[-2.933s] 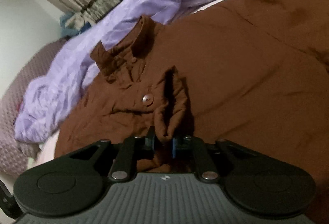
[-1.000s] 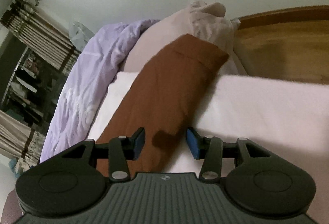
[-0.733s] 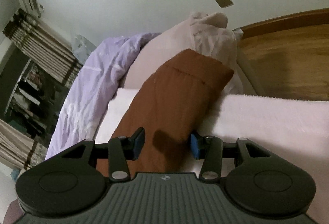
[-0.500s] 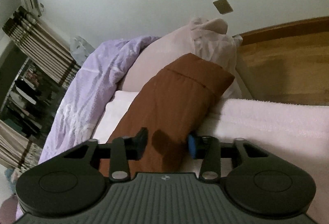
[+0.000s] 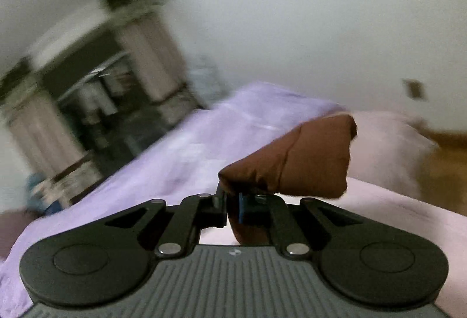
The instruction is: Fold large clothes
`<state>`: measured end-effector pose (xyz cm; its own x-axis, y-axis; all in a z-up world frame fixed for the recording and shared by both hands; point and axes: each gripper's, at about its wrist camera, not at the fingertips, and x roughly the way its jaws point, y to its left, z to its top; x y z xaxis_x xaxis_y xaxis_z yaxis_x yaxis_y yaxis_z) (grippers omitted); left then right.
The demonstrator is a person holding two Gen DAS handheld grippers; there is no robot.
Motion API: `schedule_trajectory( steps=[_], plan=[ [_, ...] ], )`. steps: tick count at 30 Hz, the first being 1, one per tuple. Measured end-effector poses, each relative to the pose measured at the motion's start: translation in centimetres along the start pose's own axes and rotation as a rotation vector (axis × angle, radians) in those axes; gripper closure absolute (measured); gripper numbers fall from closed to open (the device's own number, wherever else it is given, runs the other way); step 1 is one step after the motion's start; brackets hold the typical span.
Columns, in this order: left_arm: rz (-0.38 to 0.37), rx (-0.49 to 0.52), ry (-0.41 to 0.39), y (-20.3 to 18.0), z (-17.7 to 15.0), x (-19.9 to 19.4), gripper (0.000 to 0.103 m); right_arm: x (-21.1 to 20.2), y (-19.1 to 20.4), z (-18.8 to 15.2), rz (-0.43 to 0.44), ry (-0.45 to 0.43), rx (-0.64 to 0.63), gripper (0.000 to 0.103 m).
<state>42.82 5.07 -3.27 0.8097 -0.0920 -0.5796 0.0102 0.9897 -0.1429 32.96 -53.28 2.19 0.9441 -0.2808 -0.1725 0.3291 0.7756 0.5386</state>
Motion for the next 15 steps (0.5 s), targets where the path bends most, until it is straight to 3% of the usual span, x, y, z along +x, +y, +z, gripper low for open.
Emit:
schedule_trajectory(
  steps=[3, 6, 8, 9, 11, 13, 15],
  plan=[
    [-0.025, -0.019, -0.002, 0.4, -0.1, -0.3, 0.020, -0.9, 6.9, -1.1, 0.153, 0.007, -0.102, 0.096],
    [-0.045, -0.040, 0.002, 0.7, -0.2, -0.4, 0.020, -2.0, 14.2, -4.4, 0.318, 0.043, -0.247, 0.093],
    [-0.063, -0.053, 0.009, 0.8, -0.3, -0.6, 0.020, -2.4, 18.8, -8.1, 0.431, 0.109, -0.354, 0.084],
    [-0.074, -0.060, 0.013, 0.8, -0.2, -0.7, 0.020, -2.5, 20.9, -10.4, 0.469, 0.149, -0.405, 0.071],
    [-0.096, -0.069, 0.015, 0.7, -0.1, -1.0, 0.020, -2.6, 23.7, -14.2, 0.468, 0.213, -0.514, 0.057],
    [-0.119, -0.079, 0.012, 0.6, 0.1, -1.3, 0.020, -2.7, 25.3, -17.5, 0.434, 0.237, -0.626, 0.057],
    [-0.156, -0.098, 0.015, 0.4, 0.3, -1.3, 0.020, -2.8, 25.0, -18.4, 0.447, 0.269, -0.626, 0.056]
  ],
)
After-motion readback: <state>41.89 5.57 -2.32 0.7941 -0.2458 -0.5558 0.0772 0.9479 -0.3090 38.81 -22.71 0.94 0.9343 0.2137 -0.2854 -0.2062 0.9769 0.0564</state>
